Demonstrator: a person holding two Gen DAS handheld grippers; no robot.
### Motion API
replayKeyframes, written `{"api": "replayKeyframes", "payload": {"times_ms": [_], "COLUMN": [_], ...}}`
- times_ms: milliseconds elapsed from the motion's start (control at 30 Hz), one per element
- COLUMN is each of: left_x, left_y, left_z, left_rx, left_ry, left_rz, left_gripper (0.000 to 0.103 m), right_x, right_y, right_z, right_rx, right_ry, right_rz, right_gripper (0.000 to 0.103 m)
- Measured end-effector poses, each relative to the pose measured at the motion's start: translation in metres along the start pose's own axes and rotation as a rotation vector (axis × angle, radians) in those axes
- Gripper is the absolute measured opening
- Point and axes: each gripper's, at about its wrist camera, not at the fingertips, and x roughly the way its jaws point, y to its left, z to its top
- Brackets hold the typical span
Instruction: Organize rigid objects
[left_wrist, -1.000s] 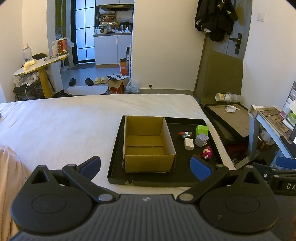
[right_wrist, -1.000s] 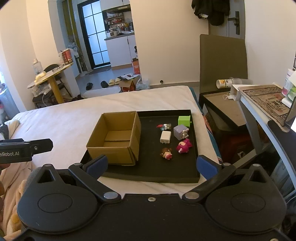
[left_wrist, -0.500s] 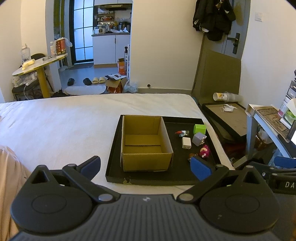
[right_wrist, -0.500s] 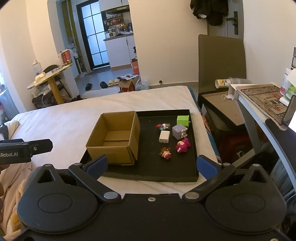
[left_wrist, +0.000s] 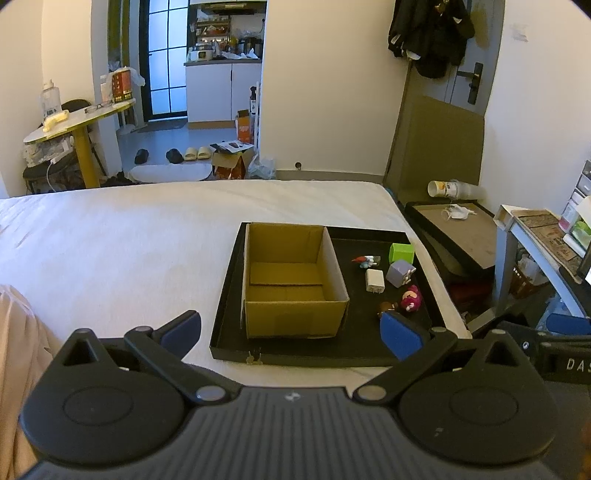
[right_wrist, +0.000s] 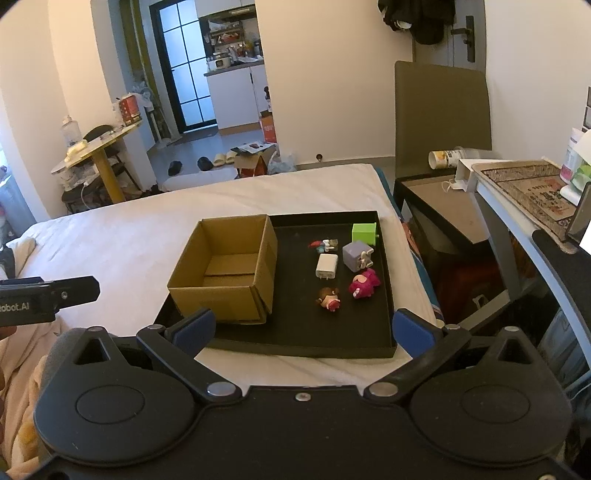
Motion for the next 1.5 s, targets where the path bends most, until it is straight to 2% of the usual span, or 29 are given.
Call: {"api": "replayKeyframes", "payload": {"times_ms": [667, 833, 1167, 1500], "left_x": [0.052, 0.067, 0.097, 0.128], "left_y": [0.021, 0.021, 0.023, 0.029], "left_z": [0.01, 0.013, 0.026, 0.039], "left_rx": [-0.053, -0.045, -0.07, -0.074], "left_ry": [0.066, 0.088, 0.145, 0.192], "left_rz": [0.008, 0.033, 0.026, 0.054], "left_gripper": [0.103, 0.102, 0.102, 0.101], "right_x": [0.052, 0.063, 0.086, 0.119], "right_y": [-0.012, -0.015, -0.024, -0.027], "right_z": [0.008, 0.013, 0.023, 0.033], "right_rx": [0.064, 0.069, 0.089, 0.077], "right_ry": [0.069, 0.087, 0.132, 0.184], "right_rz": [-0.007, -0.01, -0.034, -0.079], "right_gripper": [0.103, 0.103, 0.103, 0.103]}}
